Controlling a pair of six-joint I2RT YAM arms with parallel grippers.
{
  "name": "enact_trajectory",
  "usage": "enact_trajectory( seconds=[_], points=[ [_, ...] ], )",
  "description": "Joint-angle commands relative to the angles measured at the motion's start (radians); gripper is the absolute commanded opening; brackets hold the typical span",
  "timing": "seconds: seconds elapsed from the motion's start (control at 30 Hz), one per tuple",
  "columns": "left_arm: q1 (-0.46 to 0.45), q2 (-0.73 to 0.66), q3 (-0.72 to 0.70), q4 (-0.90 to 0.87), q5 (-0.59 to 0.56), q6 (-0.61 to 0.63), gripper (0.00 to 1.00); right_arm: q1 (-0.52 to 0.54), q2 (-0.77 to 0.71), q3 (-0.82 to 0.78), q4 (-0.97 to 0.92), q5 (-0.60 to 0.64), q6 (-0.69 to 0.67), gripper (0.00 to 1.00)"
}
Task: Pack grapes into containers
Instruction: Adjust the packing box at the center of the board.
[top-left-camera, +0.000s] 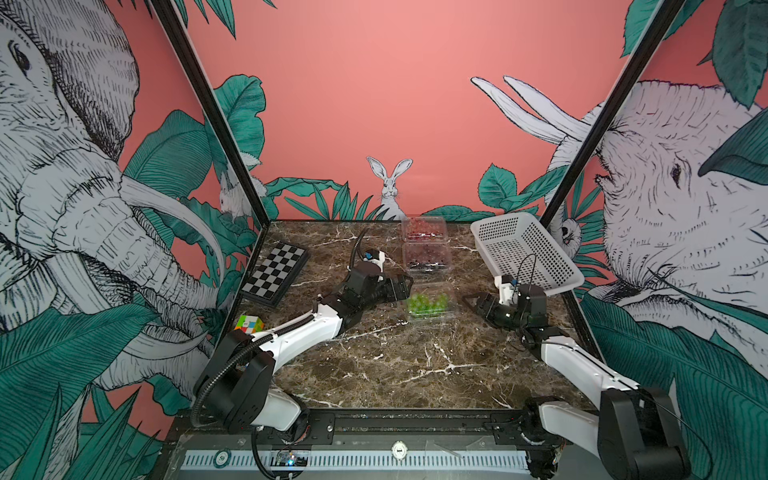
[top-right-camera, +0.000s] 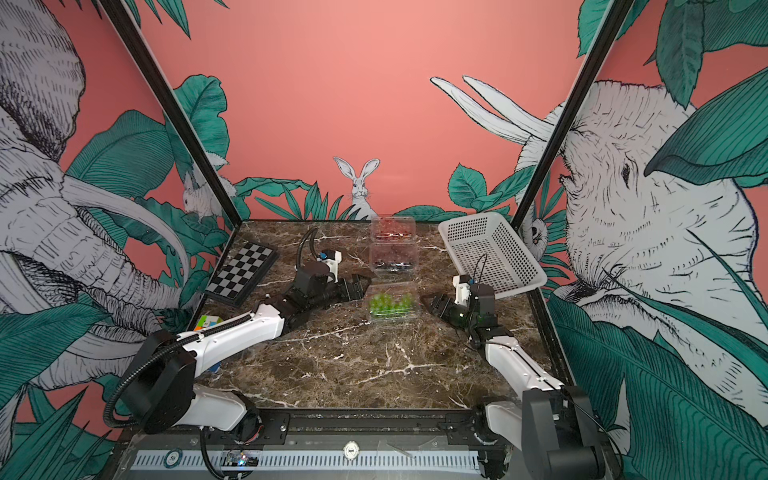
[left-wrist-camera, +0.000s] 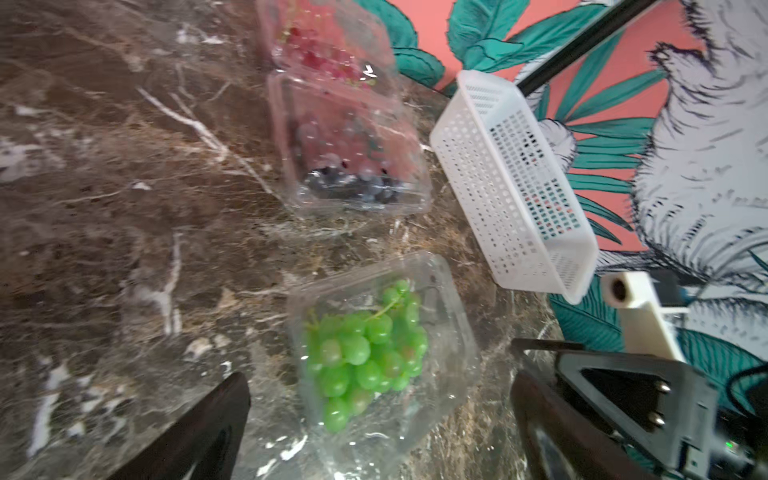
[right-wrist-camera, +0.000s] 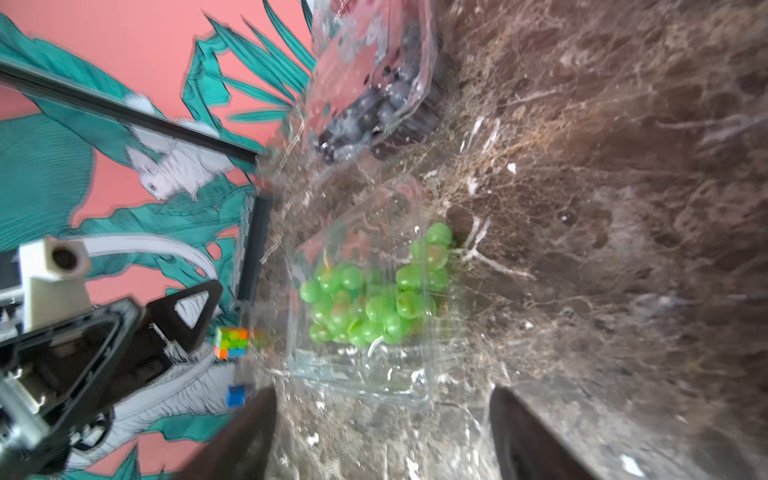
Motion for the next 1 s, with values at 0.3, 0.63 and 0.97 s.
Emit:
enact_trajectory(
  seconds=[0.3,0.63,0.97],
  points=[
    [0.023,0.222,-0.017,0.234,0.192,-0.196,0.99,0.072,0.196,0.096,0.035,0.026,-0.007,0.98],
    [-0.025,0.348,0.109,0.248,0.215,-0.216,0.99,0.092,0.234,0.096,0.074,0.026,0.017,0.99],
    [-0.046,0.438,0.234,0.218,0.231,-0.203,0.99,0.064,0.208,0.098,0.009,0.060,0.010,0.99]
  ],
)
